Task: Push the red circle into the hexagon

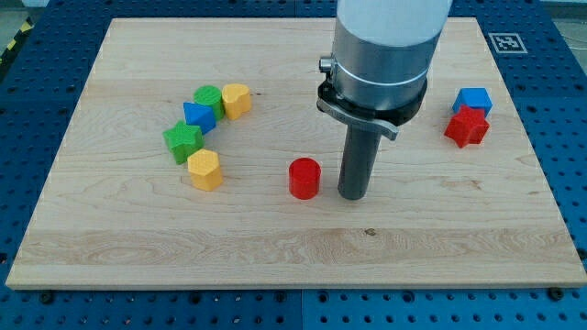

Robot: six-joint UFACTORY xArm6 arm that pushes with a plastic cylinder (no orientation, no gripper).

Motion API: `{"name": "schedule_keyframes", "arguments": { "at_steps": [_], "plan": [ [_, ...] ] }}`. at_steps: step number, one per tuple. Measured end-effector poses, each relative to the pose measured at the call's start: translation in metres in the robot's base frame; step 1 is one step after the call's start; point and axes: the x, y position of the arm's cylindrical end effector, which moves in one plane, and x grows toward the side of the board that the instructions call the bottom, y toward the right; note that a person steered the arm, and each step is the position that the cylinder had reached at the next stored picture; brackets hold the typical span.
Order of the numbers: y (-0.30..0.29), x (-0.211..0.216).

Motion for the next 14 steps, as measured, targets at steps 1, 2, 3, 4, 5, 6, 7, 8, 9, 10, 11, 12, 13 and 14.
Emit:
{"name": "schedule_keyframes", "arguments": {
  "at_steps": [1,2,3,4,5,6,7,8,9,10,11,12,13,14],
  "plan": [
    [0.000,-0.021],
    [0.000,-0.020],
    [-0.001,-0.012],
    [-0.002,-0.009],
    [-0.009,-0.012],
    [-0.012,-0.013],
    [-0.022,-0.014],
    [-0.023,-0.014],
    [-0.024,-0.014],
    [-0.028,-0.014],
    [-0.029,-0.014],
    [-0.041,-0.014],
    [-0.050,-0.014],
    [-0.050,-0.014]
  ]
}}
